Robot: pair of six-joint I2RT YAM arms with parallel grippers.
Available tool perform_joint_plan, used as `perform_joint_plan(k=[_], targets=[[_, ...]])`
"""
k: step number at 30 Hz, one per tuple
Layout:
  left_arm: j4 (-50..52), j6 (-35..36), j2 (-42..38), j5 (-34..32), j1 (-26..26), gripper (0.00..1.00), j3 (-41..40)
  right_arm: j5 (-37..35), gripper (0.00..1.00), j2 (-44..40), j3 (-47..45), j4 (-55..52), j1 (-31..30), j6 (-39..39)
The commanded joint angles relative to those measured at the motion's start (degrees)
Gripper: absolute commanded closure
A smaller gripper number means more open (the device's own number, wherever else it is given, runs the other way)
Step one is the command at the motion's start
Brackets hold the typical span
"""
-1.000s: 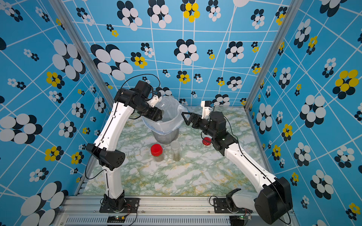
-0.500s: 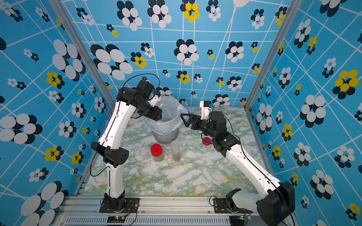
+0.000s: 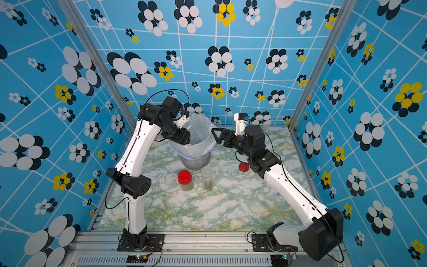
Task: Empty moldy mung beans from jars
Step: Pour the moldy mung beans from the jar into the trash bin.
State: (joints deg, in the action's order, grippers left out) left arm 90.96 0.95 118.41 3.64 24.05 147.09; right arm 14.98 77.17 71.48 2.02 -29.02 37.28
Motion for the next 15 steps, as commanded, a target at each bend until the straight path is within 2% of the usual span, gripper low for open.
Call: perform_joint_plan(k=[1,4,7,10,12,15], targets=[[0.3,1.4,-0.1,0.9,0.8,0.45,-0.7,1.0,0.07,3.7,4.8,0.2,-1.4,-1.0],[-1.0,2.0,-0.5,2.1,1.2,0.45,-0.7,-0.1,0.1,6.9,8.3,-1.1,-1.7,-1.3],[-1.7,2.8,-0.6,2.5,1.8,0.45,-0.8,-0.5,0.23,10.6,11.5,-2.2,-1.9,-2.3],[-1.3,3.4,-0.2,2.3,1.8,0.44,-0.8,-0.3,0.3,13.7,15.3,-3.7,-2.0,-3.5],[-0.9,3.9,0.0,2.1,1.8,0.44,-0.9,0.4,0.31,15.5,17.5,-4.1,-2.4,-4.7],[-0.7,4.9,-0.2,2.0,1.7,0.44,-1.2,0.9,0.33,19.6,24.6,-10.3,-2.8,-8.1]])
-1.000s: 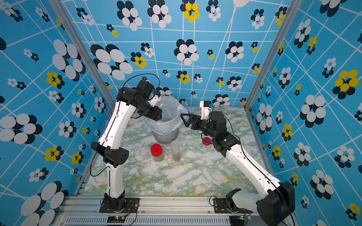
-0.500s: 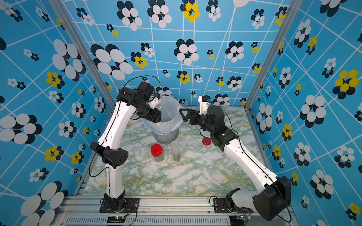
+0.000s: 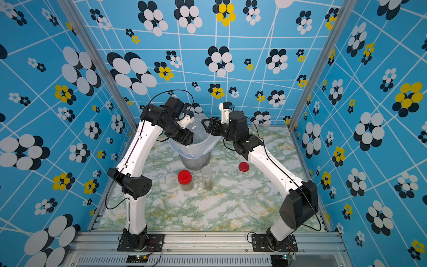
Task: Empty moldy mung beans from jars
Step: Pour the moldy mung beans from the jar into the trash bin.
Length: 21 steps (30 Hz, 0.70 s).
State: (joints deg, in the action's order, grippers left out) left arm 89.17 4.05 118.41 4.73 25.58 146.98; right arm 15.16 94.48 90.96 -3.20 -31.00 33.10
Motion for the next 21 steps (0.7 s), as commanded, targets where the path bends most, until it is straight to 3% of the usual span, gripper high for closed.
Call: perform_joint_plan(k=[1,5,10,15,21], targets=[[0.9,1.9,-0.6,0.9,0.2,0.44,-1.4,0.8,0.34,3.7,6.9,-6.9,-0.8,-5.1],[-0.9,3.0,-2.5,2.3,0.2,0.44,-4.1,0.8,0.34,6.7,10.0,-9.1,-0.8,-8.2],[-2.9,3.2,-4.4,2.8,-0.2,0.44,-7.4,2.5,0.44,10.1,14.4,-11.8,-0.7,-9.1],[-5.3,3.6,-5.3,3.0,-0.5,0.44,-7.5,2.9,0.46,10.4,14.3,-11.7,-0.7,-9.9],[-7.6,4.7,-7.3,4.1,-0.7,0.44,-9.4,7.4,0.59,9.8,12.4,-7.3,0.2,-10.6]])
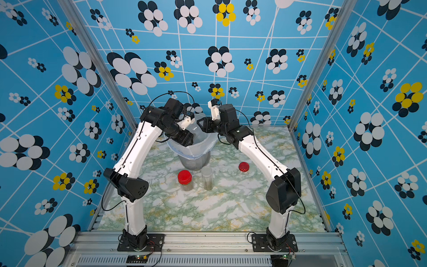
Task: Empty moldy mung beans from jars
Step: Pour the moldy mung beans from the jar into the trash bin.
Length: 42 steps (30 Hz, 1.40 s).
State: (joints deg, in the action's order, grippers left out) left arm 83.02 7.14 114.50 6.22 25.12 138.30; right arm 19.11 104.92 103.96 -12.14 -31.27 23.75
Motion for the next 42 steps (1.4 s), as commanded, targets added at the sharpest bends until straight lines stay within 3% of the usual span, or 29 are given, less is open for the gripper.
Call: perform_joint_plan(k=[1,4,9,11,15,19,22,25,28,33,37,42], targets=[[-1.7,1.6,-3.6,2.6,-0.3,0.44,-0.9,4.8,0.6,-0.6,-0.6,2.4,0.7,-0.9],[-2.7,1.7,-4.3,2.8,-0.9,0.44,-2.0,8.6,0.61,0.2,0.0,3.3,0.9,0.0],[-6.7,1.4,-7.0,2.8,-1.5,0.45,-5.1,8.3,0.66,0.5,0.1,2.1,1.0,0.3],[-9.1,1.7,-8.2,2.6,-1.6,0.45,-7.3,8.5,0.73,0.6,0.1,1.5,1.0,-0.2],[-11.4,2.2,-10.8,3.3,-2.2,0.46,-9.9,9.9,0.97,0.6,-0.1,1.9,1.3,-0.3],[-11.0,2.8,-10.9,3.9,-2.5,0.46,-10.0,16.4,0.9,1.6,1.4,2.3,2.1,-0.9],[-10.6,3.2,-10.8,4.4,-2.5,0.45,-10.1,21.5,0.63,2.1,2.2,2.5,3.0,-0.9],[-9.9,4.2,-10.6,5.4,-2.5,0.45,-10.2,26.2,0.6,1.5,-0.9,10.2,5.1,3.8],[-9.3,4.9,-10.3,5.5,-2.7,0.45,-10.3,31.1,0.6,3.2,-0.4,14.6,7.2,6.6],[-9.1,5.3,-9.7,6.8,-3.1,0.44,-10.0,41.7,0.72,10.5,9.4,9.4,7.6,4.8],[-8.3,5.5,-8.9,6.7,-3.2,0.44,-9.4,42.4,0.73,14.1,20.0,-12.0,6.6,-10.9],[-8.8,5.7,-8.6,6.6,-3.2,0.44,-9.0,42.6,0.8,16.5,25.1,-20.6,5.7,-16.3]])
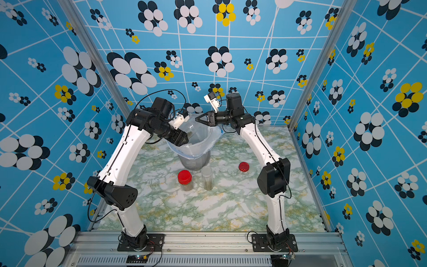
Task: Empty moldy mung beans from jars
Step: Pour the moldy mung beans from the jar into the trash bin.
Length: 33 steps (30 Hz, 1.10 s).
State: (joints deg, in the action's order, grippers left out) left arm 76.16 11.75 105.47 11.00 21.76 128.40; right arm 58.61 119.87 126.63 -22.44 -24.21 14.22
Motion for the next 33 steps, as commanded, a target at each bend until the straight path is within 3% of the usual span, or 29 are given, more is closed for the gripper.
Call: perform_joint_plan(k=[1,4,7,10,15,18,22,27,33], targets=[[-2.0,1.2,0.4,1.7,0.1,0.44,0.9,3.7,0.81,2.1,3.2,-11.2,-1.5,-7.3],[-2.1,1.3,0.4,1.3,0.1,0.44,0.9,4.2,0.84,3.9,6.6,-16.6,-1.9,-10.6],[-2.3,1.3,0.4,0.7,0.0,0.44,0.7,4.8,0.98,4.3,7.1,-17.0,-2.2,-10.4],[-2.8,1.1,0.4,0.1,0.1,0.44,0.4,6.6,1.0,4.3,8.1,-17.9,-2.4,-10.6],[-5.6,0.8,-1.2,0.1,-0.4,0.44,-2.0,5.9,0.88,4.3,8.9,-23.4,-2.4,-14.6],[-6.3,0.7,-2.0,1.1,-0.8,0.44,-2.9,5.1,0.73,4.3,10.0,-26.9,-2.4,-17.3],[-6.1,0.8,-2.1,1.5,-1.0,0.45,-3.0,5.6,0.67,4.3,10.8,-28.0,-2.4,-18.0],[-6.3,0.6,-2.0,1.7,-1.0,0.45,-3.0,6.9,0.91,6.9,12.3,-28.4,-2.5,-18.3],[-7.2,0.2,-1.7,1.7,-1.2,0.45,-2.4,7.5,0.93,8.9,16.6,-35.3,-3.0,-23.1]])
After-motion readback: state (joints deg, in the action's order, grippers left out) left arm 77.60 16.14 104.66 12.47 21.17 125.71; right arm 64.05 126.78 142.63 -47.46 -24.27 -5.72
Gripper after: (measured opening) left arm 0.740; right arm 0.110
